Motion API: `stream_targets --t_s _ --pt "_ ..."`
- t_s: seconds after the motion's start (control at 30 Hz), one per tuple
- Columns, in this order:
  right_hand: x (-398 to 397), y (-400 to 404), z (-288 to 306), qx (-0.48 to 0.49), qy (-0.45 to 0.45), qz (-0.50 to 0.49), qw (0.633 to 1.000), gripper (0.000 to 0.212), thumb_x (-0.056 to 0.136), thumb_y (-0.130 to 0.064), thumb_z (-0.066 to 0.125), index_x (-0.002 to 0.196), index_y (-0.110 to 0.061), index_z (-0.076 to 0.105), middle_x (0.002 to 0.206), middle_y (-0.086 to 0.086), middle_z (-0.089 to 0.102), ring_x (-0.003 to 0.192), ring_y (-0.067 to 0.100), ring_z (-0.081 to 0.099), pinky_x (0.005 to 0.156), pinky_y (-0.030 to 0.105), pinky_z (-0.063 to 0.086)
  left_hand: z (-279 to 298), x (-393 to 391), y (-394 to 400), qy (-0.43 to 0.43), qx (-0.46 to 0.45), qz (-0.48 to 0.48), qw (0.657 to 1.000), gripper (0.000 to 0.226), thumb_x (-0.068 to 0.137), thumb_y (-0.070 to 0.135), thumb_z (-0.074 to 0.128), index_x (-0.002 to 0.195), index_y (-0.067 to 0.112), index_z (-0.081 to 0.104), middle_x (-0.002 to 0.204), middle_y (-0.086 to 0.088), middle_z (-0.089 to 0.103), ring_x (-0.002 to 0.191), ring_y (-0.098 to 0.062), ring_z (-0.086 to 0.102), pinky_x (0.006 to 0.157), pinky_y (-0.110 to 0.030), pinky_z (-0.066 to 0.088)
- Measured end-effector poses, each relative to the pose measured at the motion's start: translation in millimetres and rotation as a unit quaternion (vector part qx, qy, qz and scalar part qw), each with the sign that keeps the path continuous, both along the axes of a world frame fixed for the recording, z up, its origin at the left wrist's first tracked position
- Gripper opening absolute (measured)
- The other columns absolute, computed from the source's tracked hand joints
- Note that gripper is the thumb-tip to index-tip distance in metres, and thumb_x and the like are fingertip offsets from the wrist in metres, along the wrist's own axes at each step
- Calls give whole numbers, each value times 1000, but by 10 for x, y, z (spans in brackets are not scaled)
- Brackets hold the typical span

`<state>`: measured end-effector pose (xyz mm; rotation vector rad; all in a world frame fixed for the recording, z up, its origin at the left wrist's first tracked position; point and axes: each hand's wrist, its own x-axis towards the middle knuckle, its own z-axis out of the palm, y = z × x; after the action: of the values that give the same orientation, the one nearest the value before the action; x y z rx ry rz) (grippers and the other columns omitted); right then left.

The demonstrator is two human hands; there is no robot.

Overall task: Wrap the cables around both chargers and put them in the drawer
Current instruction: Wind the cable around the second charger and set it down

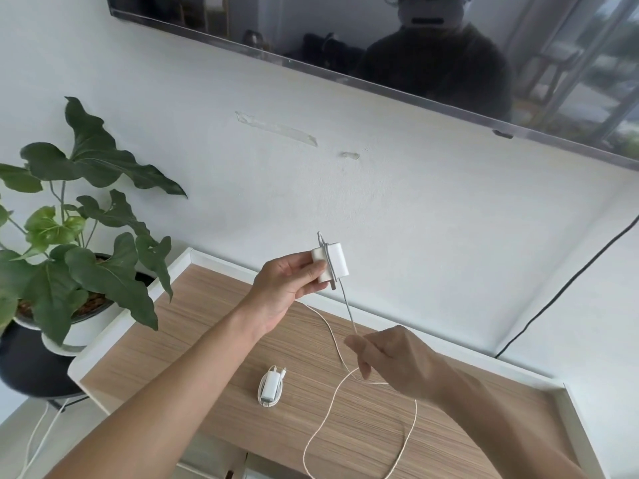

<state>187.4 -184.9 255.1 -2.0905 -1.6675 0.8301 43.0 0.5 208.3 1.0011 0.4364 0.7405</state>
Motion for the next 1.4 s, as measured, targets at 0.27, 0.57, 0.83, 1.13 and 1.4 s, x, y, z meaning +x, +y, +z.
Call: stream_targets --t_s 0.27,0.57,0.83,1.13,1.4 --pt "-35 -57 270 101 -223 145 959 59 104 -56 37 64 -14 46 53 2 54 52 24 47 54 33 43 -53 66 -105 79 80 0 994 20 94 10 70 113 8 76 106 -19 76 95 -20 71 85 -28 60" --pt "18 76 709 159 -245 175 940 46 103 -51 35 75 -20 54 65 -2 61 57 18 55 60 38 48 -54 7 -278 187 185 -39 964 19 90 21 77 109 18 78 100 -12 79 82 -14 67 90 -37 58" --pt "243 286 898 122 -122 90 981 33 105 -40 51 83 -28 73 61 4 58 50 10 39 53 18 35 5 32 -461 151 193 -104 964 19 92 17 75 110 9 76 95 -20 76 84 -23 67 84 -40 56" --pt "496 374 853 107 -6 -17 994 37 99 -46 58 76 -24 75 69 6 42 63 15 37 60 27 32 220 7 -628 64 128 -160 977 36 89 20 72 122 5 71 107 -7 78 97 -26 72 86 -34 61" --pt "642 338 633 103 161 -68 979 46 87 -58 69 60 -22 68 58 -2 29 64 29 21 57 32 22 324 -1 -674 4 93 -187 978 38 87 22 73 120 5 71 109 -9 76 96 -25 72 85 -33 58"
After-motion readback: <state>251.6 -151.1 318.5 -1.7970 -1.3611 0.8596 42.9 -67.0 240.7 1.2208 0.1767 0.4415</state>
